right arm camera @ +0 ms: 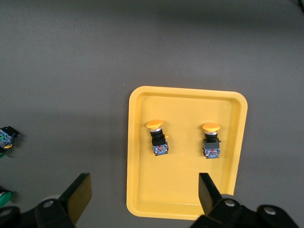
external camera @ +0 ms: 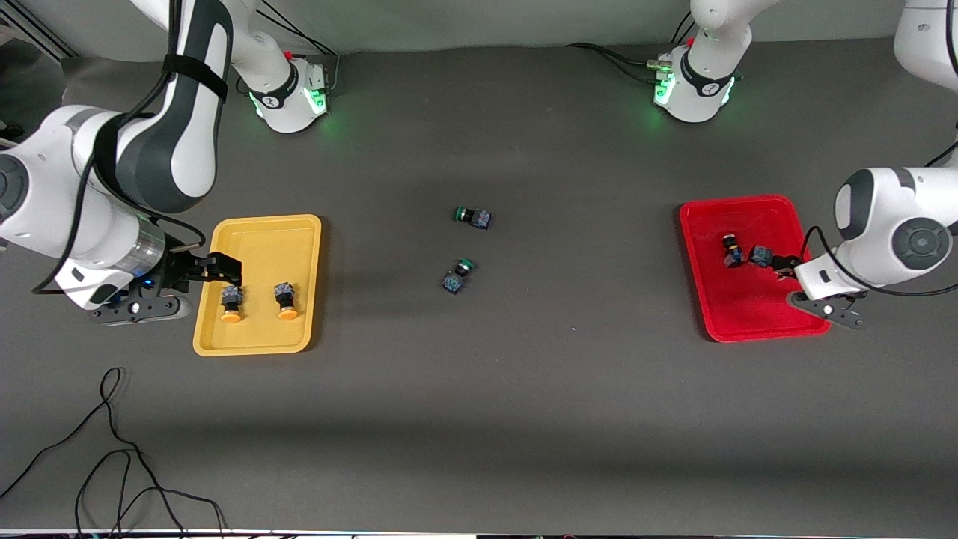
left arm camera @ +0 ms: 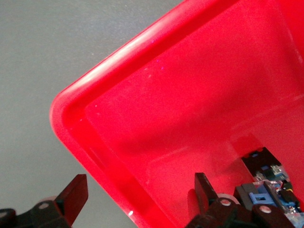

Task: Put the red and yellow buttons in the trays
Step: 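Open both grippers to release the buttons inside their trays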

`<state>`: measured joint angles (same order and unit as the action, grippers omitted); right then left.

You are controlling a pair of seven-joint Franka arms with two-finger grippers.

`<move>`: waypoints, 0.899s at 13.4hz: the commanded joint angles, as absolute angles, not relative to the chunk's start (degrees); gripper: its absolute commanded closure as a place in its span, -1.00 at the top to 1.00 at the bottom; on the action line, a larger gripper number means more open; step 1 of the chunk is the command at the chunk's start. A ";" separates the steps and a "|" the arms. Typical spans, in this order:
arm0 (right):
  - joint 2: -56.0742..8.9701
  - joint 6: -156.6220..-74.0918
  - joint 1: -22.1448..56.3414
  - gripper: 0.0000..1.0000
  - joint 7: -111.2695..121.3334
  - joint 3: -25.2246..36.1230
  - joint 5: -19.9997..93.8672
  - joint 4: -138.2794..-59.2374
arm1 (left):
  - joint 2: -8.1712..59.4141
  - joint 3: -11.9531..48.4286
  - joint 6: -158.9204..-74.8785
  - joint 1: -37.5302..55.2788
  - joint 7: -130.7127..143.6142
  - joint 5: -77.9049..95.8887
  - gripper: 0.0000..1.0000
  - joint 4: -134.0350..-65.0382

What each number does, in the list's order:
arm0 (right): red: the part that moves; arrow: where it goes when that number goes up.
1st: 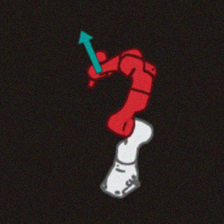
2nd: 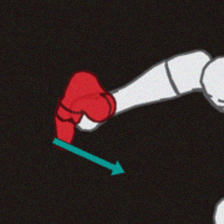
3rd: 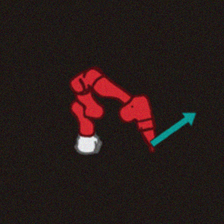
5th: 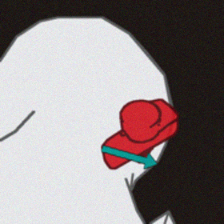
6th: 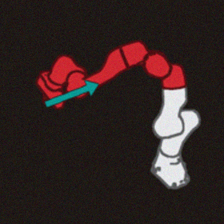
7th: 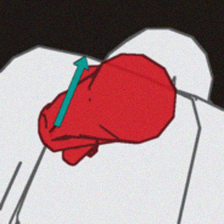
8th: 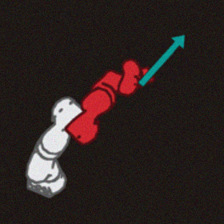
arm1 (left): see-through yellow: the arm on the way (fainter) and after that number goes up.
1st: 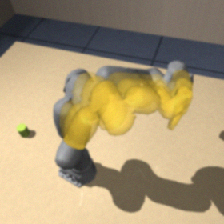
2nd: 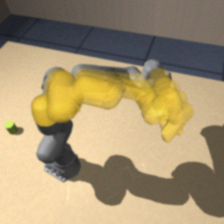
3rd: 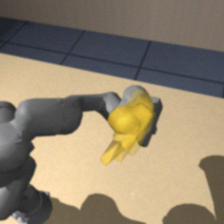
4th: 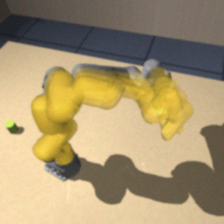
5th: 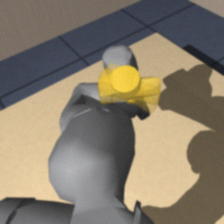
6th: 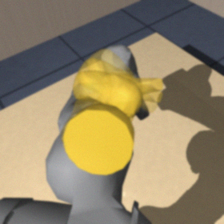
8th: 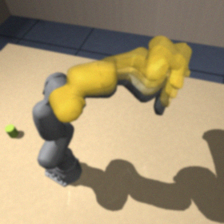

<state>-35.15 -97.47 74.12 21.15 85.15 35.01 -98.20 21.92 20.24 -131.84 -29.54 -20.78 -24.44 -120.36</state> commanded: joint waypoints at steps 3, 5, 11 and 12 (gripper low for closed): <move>-29.02 -92.81 73.48 0.99 14.34 85.08 28.14 -92.55 | 24.87 19.78 -132.63 -29.79 -20.74 -34.61 1.00 -119.00; -25.24 -92.72 72.69 0.99 10.39 81.84 24.45 -92.46 | 24.87 19.78 -133.58 -29.88 -20.83 -36.38 1.00 -120.58; -13.64 -93.16 58.04 0.99 -1.39 58.92 11.18 -91.76 | 24.87 19.95 -135.98 -28.05 -12.06 -35.69 1.00 -124.19; -12.49 -93.25 55.48 0.99 -2.28 55.58 10.03 -91.93 | 24.70 20.21 -133.27 -27.25 -9.43 -35.25 1.00 -123.75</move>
